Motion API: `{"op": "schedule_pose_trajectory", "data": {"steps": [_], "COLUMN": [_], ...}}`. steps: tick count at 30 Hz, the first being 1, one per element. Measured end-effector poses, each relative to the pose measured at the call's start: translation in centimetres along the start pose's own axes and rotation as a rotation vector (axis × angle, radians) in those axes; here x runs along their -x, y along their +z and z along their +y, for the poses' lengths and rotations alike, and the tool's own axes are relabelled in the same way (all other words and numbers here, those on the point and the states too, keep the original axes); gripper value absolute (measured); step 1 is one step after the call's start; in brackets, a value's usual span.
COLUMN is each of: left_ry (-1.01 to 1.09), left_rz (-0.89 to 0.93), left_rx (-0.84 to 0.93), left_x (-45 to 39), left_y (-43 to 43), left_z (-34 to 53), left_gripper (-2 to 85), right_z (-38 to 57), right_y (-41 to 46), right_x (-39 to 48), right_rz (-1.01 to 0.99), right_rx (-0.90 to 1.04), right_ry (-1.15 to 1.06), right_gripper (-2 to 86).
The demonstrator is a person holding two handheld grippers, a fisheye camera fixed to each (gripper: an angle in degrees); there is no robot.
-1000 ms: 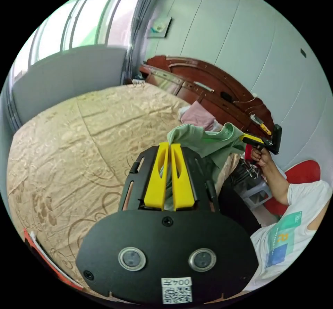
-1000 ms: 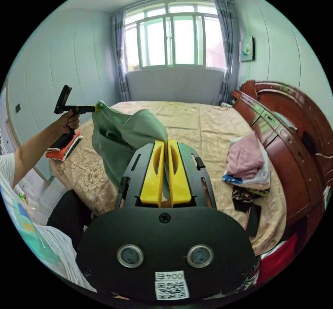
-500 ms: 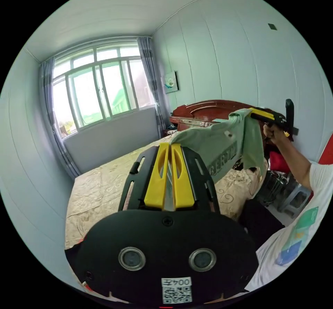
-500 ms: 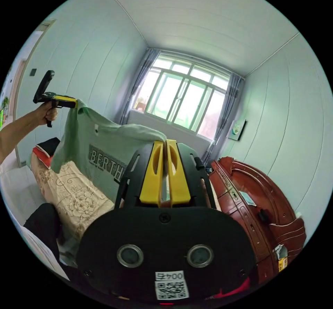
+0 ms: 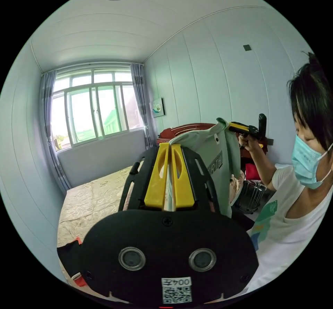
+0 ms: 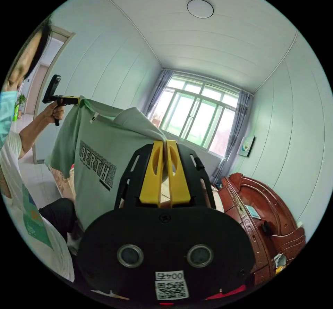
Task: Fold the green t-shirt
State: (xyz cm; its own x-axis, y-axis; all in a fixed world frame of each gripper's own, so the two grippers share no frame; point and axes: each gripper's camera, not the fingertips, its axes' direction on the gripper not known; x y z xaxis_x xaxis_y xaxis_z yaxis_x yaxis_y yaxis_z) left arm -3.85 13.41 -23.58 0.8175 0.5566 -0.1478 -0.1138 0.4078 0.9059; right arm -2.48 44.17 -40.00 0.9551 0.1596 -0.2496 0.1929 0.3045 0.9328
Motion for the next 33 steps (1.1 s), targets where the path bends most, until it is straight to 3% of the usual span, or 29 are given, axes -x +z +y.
{"op": "schedule_pose_trajectory", "data": {"steps": [4,10,16,20,23,26,31,33], "left_ry": [-0.043,-0.130,-0.376,-0.547,-0.789,-0.980,-1.010,-1.007], "left_rz": [-0.002,-0.056,-0.054,-0.121,-0.057,0.026,0.232,0.302], "left_rx": [0.061,0.270,0.471,0.626,0.671,0.570,0.351,0.272], "left_x": [4.1,13.5,25.2,31.0,34.3,36.7,36.4,32.7], "left_y": [4.2,19.0,37.9,48.8,51.7,50.2,40.8,33.5], "left_z": [0.3,5.6,15.3,26.0,34.1,39.2,43.1,45.7], "left_gripper": [0.9,0.9,1.2,2.4,4.2,5.8,5.0,3.5], "right_z": [0.6,5.6,14.7,22.7,26.9,29.3,33.6,36.8], "right_y": [7.8,24.2,42.6,52.8,54.5,51.3,38.5,32.8], "right_x": [-0.3,-1.5,-4.8,-5.8,-7.6,-9.5,-10.5,-10.2], "right_rz": [0.024,0.093,0.127,0.152,0.134,0.050,-0.081,-0.128], "right_rx": [0.099,0.326,0.548,0.836,0.927,0.845,0.661,0.633], "right_ry": [0.020,0.012,0.190,0.294,0.412,0.523,0.620,0.710], "right_gripper": [0.6,1.5,3.7,5.9,6.0,5.2,0.6,-0.1]}}
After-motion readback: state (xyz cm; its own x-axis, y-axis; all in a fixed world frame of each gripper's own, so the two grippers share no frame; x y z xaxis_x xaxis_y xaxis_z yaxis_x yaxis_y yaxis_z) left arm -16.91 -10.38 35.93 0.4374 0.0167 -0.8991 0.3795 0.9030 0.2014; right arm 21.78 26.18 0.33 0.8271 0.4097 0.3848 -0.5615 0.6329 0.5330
